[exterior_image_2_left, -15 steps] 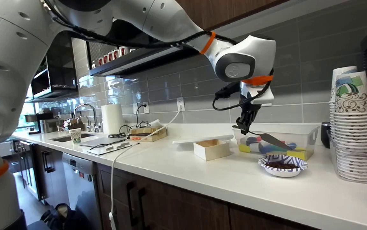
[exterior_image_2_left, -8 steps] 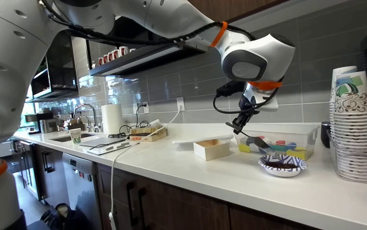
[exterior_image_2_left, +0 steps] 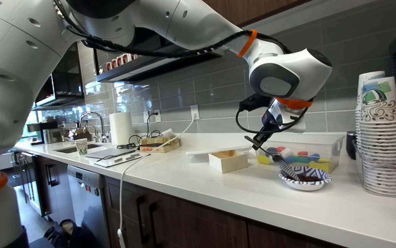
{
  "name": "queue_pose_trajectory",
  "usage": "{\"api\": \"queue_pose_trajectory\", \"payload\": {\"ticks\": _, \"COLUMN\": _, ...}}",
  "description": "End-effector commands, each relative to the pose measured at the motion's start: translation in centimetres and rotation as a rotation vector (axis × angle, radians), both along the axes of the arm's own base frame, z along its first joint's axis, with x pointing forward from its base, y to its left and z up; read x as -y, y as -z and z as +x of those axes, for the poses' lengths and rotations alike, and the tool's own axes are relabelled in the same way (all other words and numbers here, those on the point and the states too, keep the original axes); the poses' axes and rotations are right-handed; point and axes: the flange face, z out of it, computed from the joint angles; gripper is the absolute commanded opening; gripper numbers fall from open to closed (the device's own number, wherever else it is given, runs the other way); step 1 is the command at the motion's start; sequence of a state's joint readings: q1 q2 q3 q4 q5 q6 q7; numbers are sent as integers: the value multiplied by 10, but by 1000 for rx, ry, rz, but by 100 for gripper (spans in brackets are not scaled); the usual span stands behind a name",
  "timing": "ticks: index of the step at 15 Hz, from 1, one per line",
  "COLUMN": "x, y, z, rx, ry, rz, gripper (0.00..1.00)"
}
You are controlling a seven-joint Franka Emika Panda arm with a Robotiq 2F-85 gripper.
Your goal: Stir in the bowl
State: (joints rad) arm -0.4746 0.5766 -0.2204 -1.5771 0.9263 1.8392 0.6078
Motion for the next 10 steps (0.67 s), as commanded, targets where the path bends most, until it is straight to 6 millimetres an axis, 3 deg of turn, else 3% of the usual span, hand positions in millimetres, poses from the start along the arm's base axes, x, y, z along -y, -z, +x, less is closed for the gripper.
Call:
{"api": "queue_pose_trajectory", "payload": {"ticks": 1, "x": 11, "y": -2, "z": 7, "rx": 4, "ry": -1, "rz": 37, "gripper": 3}}
{"api": "queue_pose_trajectory", "payload": {"ticks": 10, "x": 33, "y": -3, "z": 12, "rx": -40, "ry": 96, "rz": 27, "gripper": 3}}
